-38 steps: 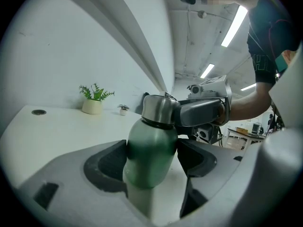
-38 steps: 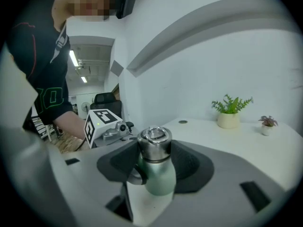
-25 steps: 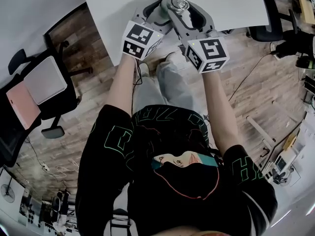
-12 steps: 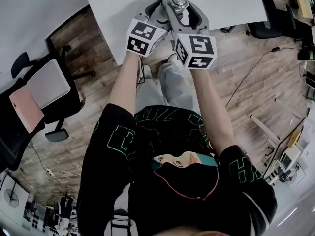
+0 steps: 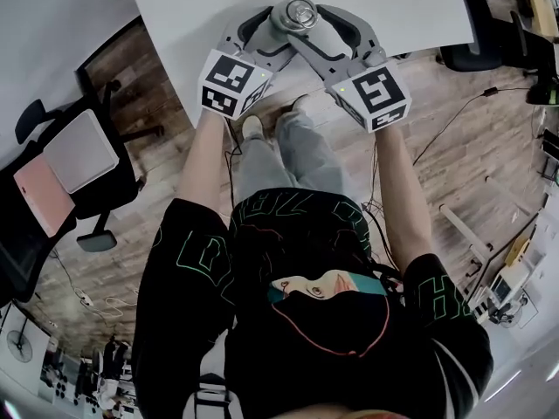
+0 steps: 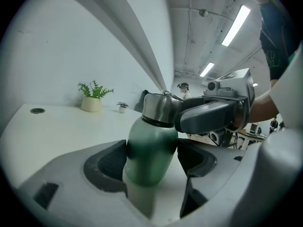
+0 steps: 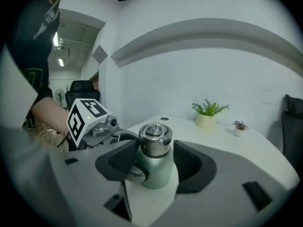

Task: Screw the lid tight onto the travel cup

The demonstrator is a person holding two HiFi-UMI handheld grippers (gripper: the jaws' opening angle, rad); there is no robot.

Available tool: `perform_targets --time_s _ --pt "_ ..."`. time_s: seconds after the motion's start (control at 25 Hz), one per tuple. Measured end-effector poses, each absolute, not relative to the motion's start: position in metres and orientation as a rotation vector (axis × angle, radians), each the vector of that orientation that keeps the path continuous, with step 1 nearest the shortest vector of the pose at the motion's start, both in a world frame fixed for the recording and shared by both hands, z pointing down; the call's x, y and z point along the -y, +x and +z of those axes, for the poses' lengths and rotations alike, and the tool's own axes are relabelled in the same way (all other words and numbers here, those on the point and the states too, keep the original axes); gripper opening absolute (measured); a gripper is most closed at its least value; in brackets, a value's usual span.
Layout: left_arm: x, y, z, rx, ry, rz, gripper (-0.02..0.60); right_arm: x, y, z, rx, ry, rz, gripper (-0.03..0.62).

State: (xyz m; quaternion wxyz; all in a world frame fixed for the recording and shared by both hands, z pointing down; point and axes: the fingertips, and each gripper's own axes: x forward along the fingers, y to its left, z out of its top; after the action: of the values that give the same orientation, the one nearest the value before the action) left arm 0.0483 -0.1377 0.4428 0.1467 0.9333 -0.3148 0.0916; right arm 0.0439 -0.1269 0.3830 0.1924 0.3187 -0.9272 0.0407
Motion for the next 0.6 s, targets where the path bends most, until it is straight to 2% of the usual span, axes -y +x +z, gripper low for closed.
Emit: perform_targets --time_s 0.4,0.6 --pt "0.137 0.046 0.445 0.918 2.698 0.275 0.345 0.130 0.040 0.382 2.746 0.415 0.120 0.234" --pt "0.136 0.047 0.446 0.903 2.703 0.293 0.345 0.131 0.035 0.377 2.802 0.315 0.130 0.233"
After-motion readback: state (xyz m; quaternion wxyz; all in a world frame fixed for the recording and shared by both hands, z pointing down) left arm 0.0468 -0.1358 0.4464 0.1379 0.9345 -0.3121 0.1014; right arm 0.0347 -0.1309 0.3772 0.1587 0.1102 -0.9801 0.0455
